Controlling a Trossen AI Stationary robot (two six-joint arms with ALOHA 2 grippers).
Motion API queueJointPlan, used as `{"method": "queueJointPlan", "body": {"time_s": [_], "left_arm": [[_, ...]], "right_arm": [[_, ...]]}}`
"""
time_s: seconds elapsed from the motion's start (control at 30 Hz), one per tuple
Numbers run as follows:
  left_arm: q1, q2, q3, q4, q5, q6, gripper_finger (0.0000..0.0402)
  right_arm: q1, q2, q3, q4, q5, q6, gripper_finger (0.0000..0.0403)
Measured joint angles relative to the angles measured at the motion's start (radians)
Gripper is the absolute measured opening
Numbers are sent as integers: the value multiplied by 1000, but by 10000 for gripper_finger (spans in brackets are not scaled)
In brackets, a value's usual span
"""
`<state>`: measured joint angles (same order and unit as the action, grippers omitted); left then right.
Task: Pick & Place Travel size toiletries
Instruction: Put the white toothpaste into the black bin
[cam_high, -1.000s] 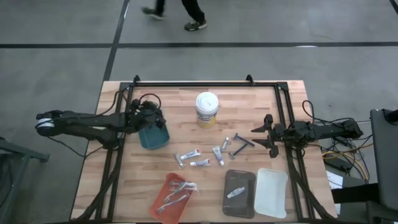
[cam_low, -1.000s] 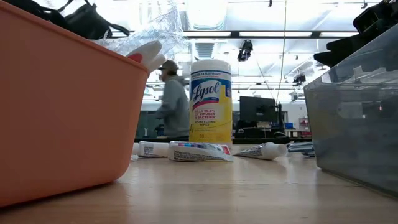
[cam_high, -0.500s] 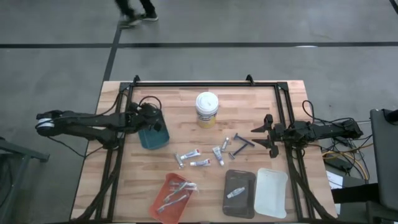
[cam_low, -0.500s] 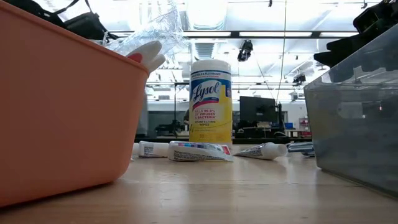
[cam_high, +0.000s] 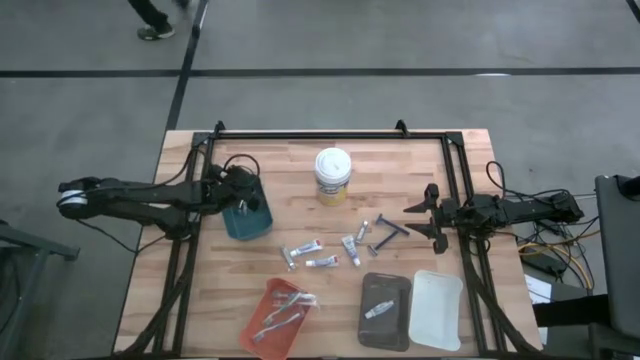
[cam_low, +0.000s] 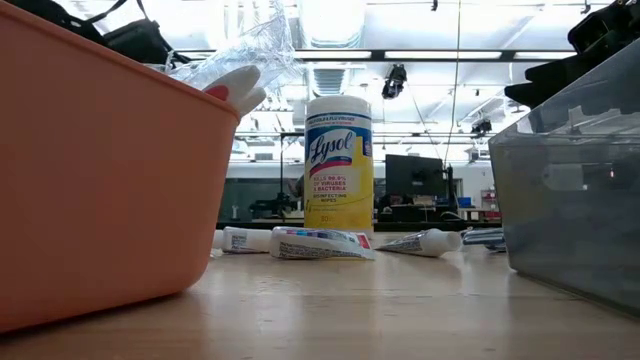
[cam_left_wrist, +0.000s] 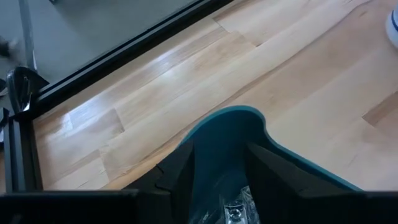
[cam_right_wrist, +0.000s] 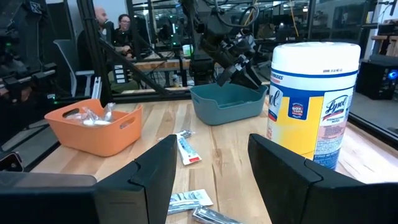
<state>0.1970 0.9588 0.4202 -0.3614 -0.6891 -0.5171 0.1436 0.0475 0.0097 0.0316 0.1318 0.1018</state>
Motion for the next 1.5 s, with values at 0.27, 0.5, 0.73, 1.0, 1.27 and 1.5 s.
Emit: {"method": "queueJointPlan", "body": {"time_s": [0.27, 0.5, 0.73, 1.0, 1.27, 1.5], "left_arm": [[-2, 0, 37, 10, 48, 17, 142], [-47, 0, 53, 127, 84, 60, 142], [-134, 0, 52, 330, 90, 155, 142], [-183, 23, 53, 540, 125, 243, 142], [-199, 103, 51, 554, 154, 196, 142], [-237, 266, 65, 703, 198, 194, 142]], "right_arm": [[0, 0, 0, 0, 0, 0, 196], [0, 0, 0, 0, 0, -1, 196], [0, 0, 0, 0, 0, 0, 196], [0, 0, 0, 0, 0, -1, 196], [0, 0, 0, 0, 0, -5, 196], [0, 0, 0, 0, 0, 1, 196]]}}
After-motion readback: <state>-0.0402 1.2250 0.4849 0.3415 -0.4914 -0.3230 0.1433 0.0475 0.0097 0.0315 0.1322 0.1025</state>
